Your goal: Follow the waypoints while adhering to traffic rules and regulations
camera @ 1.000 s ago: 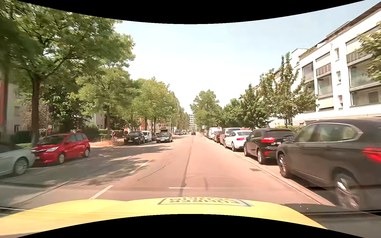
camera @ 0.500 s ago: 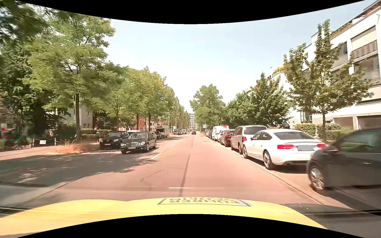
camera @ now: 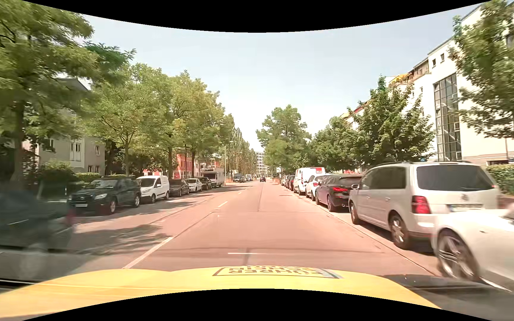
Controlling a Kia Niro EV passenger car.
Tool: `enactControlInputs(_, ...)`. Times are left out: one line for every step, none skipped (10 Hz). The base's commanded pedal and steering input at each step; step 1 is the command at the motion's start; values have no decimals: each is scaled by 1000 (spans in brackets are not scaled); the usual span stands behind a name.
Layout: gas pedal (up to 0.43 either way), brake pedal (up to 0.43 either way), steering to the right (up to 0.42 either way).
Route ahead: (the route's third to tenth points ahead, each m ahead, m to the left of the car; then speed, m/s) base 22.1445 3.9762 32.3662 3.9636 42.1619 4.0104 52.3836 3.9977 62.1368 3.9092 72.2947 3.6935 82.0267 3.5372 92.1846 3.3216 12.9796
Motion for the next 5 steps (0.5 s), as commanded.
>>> enactControlInputs(47, 0, -4)
enactControlInputs(47, 0, -4)
enactControlInputs(47, 0, -4)
enactControlInputs(47, 0, -3)
enactControlInputs(47, 0, -1)
